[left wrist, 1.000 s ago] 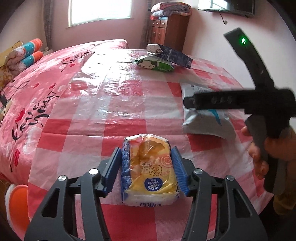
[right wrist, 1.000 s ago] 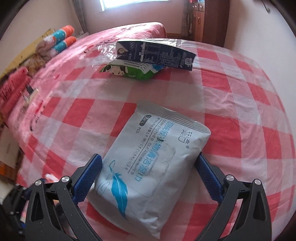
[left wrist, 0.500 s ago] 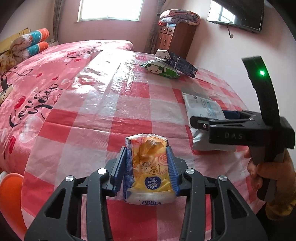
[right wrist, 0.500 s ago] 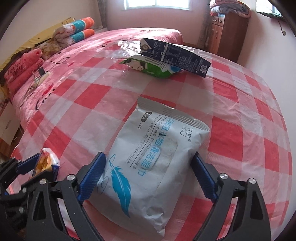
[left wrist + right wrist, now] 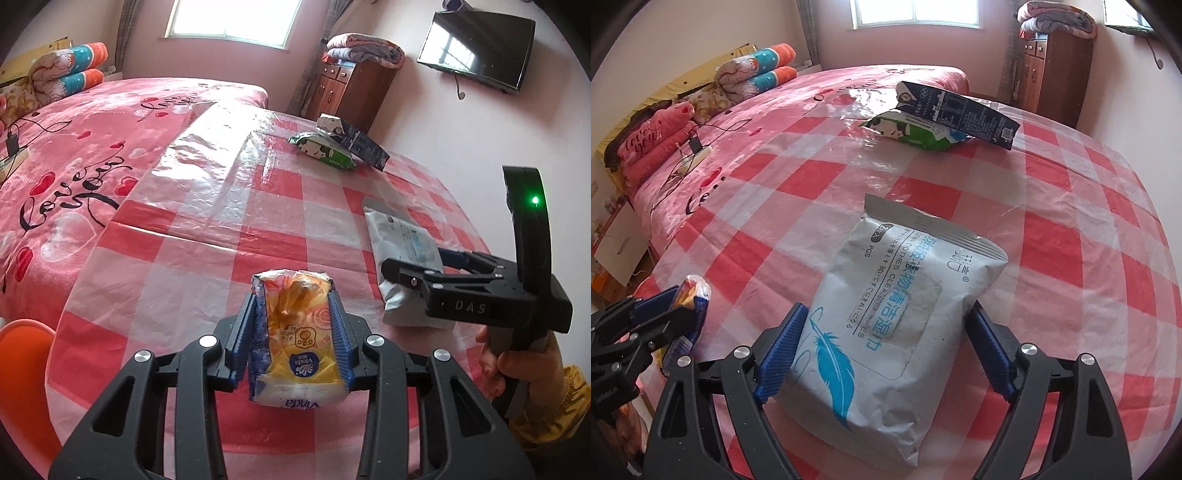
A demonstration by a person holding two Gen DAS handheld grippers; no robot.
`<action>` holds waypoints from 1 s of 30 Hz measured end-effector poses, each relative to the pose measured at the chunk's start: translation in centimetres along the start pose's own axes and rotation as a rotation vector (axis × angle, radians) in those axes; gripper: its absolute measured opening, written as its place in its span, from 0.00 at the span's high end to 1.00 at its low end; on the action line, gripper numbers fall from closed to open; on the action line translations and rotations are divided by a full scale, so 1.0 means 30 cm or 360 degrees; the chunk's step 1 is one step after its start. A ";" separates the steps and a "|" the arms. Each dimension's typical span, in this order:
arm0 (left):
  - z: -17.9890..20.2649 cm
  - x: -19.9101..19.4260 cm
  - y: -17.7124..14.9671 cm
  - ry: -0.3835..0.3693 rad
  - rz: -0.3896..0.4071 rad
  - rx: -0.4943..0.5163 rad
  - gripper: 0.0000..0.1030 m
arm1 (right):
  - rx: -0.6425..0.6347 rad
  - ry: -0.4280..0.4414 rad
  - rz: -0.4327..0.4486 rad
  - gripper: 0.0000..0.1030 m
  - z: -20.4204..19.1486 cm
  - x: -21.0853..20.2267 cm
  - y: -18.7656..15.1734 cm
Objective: Collect trash
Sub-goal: 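Lift the bread pack with the left gripper while the right gripper closes around the wipes pack, then carry the bread pack and wipes pack to the orange bucket with both grippers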
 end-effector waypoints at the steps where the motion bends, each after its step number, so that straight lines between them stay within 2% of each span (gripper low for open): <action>1: -0.001 -0.005 0.000 -0.0005 0.0005 -0.0003 0.61 | -0.0002 0.0003 0.0003 0.18 -0.006 -0.006 -0.003; 11: -0.035 -0.069 -0.002 -0.0003 0.0059 -0.0024 0.61 | -0.0002 0.0078 0.0058 0.18 -0.068 -0.070 0.005; 19: -0.087 -0.164 -0.004 0.0036 0.0137 -0.0065 0.61 | -0.0028 0.0221 0.0107 0.18 -0.169 -0.124 0.040; 30: -0.257 -0.331 -0.042 0.0198 0.0231 -0.0171 0.61 | -0.0241 0.0487 0.0110 0.18 -0.468 -0.173 0.067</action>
Point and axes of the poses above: each gripper's, at about its wrist camera, not at the fingertips, and x roughly the way its jaws point, z to its right, y to its top, the point moved 5 cm from there along x, roughly the way its jaws point, and after that the axes turned 6 degrees about -x, right-handed, at the moved point
